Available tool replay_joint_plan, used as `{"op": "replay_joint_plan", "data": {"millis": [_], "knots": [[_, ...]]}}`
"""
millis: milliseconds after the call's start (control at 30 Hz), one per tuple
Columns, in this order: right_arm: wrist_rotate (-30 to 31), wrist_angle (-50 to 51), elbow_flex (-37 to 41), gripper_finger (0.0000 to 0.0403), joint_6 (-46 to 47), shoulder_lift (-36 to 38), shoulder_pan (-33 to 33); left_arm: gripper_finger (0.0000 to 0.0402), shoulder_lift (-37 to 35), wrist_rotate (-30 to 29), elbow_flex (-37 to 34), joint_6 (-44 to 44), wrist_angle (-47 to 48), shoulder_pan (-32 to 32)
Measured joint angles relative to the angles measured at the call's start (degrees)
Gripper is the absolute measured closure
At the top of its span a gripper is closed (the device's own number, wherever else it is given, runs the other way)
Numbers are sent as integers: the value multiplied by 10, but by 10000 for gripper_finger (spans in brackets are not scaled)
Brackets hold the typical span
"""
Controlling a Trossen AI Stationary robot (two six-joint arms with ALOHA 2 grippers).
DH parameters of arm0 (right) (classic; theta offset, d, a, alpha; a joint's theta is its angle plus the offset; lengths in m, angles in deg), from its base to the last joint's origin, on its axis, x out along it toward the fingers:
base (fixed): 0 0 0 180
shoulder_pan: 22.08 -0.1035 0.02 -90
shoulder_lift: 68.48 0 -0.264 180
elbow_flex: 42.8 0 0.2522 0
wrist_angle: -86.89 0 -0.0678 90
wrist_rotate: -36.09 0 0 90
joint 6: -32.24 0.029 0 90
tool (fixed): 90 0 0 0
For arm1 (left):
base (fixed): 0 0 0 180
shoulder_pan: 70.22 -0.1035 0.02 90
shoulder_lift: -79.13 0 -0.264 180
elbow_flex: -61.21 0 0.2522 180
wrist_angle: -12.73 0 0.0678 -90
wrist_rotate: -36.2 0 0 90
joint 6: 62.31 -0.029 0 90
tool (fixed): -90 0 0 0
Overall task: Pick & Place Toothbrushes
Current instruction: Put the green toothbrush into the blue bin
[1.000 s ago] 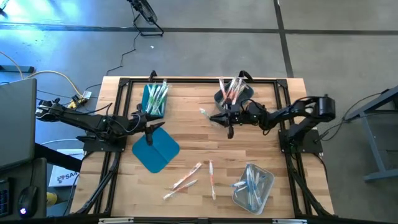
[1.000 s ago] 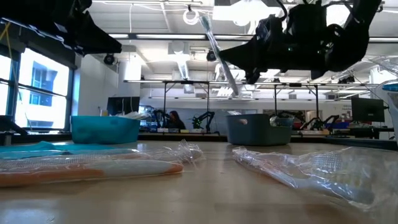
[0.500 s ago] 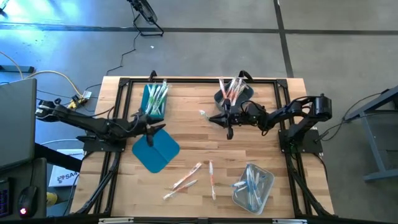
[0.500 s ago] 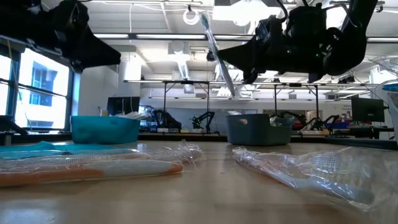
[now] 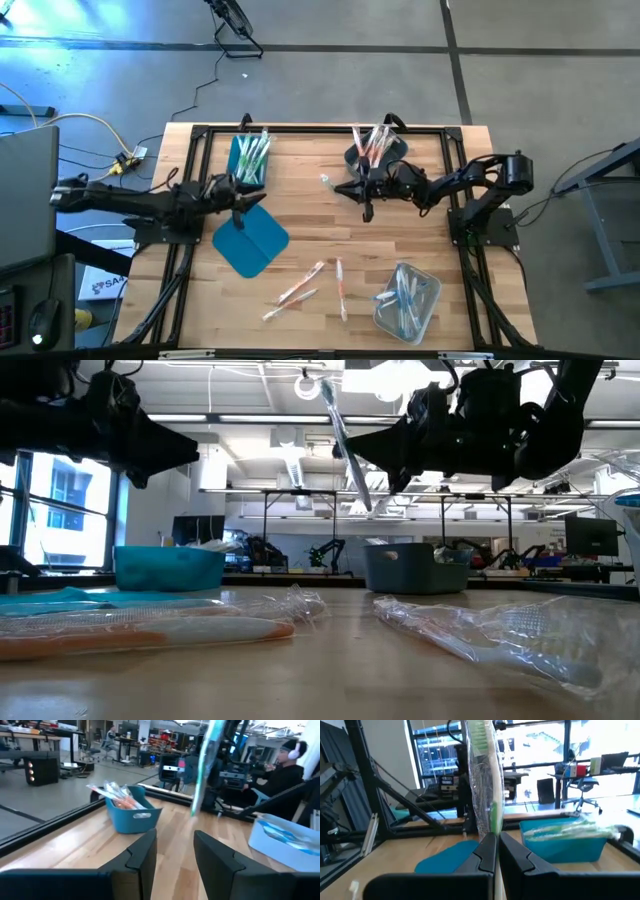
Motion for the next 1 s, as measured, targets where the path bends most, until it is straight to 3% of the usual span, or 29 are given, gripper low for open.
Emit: {"op": "replay_joint_plan", "data": {"millis": [200,333,1000], "knots": [[0,10,-22,400,-17,0,-3,275,0,126,0,4,-4,-108],[0,58,-47,400,-19,0,-5,275,3,222,0,4,-33,-143],[88,147,-85,400,-56,0,-40,274,107,229,0,-3,-161,-146]]}}
